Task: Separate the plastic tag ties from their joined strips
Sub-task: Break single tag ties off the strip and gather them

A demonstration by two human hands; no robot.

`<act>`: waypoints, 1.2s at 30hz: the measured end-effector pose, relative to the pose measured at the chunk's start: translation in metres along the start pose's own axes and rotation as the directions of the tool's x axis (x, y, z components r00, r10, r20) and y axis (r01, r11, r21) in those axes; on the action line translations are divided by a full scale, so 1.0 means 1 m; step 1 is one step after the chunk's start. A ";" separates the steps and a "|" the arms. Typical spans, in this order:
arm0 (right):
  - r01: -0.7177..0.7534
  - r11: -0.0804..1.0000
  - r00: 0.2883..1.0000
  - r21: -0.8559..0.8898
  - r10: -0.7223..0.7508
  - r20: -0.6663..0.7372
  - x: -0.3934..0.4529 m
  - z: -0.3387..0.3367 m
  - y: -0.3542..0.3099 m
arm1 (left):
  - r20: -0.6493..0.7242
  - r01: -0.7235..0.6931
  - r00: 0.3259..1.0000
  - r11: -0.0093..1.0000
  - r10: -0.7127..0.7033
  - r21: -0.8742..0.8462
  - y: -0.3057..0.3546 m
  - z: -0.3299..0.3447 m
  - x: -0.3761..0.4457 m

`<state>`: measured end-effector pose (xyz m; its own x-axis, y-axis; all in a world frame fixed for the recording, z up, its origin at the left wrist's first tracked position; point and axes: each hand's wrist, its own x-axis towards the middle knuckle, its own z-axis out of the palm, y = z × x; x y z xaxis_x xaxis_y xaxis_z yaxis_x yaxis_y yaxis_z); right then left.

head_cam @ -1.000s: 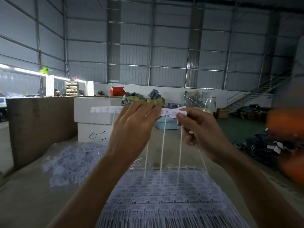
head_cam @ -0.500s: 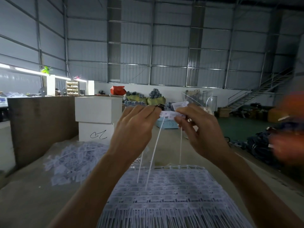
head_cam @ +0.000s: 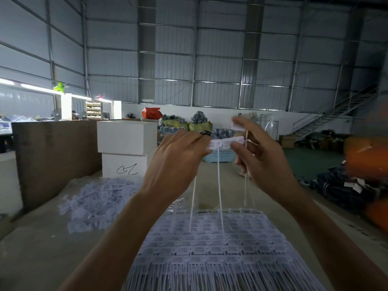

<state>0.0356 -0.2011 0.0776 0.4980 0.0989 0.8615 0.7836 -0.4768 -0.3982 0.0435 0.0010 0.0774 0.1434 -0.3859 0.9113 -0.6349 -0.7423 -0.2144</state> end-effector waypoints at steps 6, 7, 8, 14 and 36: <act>-0.165 0.957 0.982 0.240 0.135 0.135 -0.001 0.000 -0.001 | -0.008 -0.008 1.000 0.999 0.008 0.053 -0.002 0.000 -0.002; -0.202 0.946 0.974 0.252 0.168 0.151 -0.001 0.000 0.000 | 0.000 -0.007 1.000 0.998 0.007 0.060 -0.003 -0.001 -0.002; -0.227 0.941 0.968 0.251 0.190 0.164 -0.001 0.000 0.002 | 0.004 -0.008 1.000 0.998 0.008 0.065 -0.004 -0.001 -0.002; -0.224 0.949 0.964 0.222 0.183 0.192 -0.001 -0.002 0.003 | -0.010 -0.039 0.999 0.996 0.040 0.084 0.001 0.001 -0.001; -0.338 0.912 0.932 0.232 0.291 0.217 -0.003 -0.004 0.016 | -0.001 -0.073 0.997 0.995 0.073 -0.071 -0.004 0.002 0.002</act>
<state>0.0454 -0.2126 0.0703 0.7725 0.1434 0.6187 0.6322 -0.2654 -0.7279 0.0478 0.0024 0.0792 0.0957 -0.4381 0.8938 -0.6960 -0.6714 -0.2545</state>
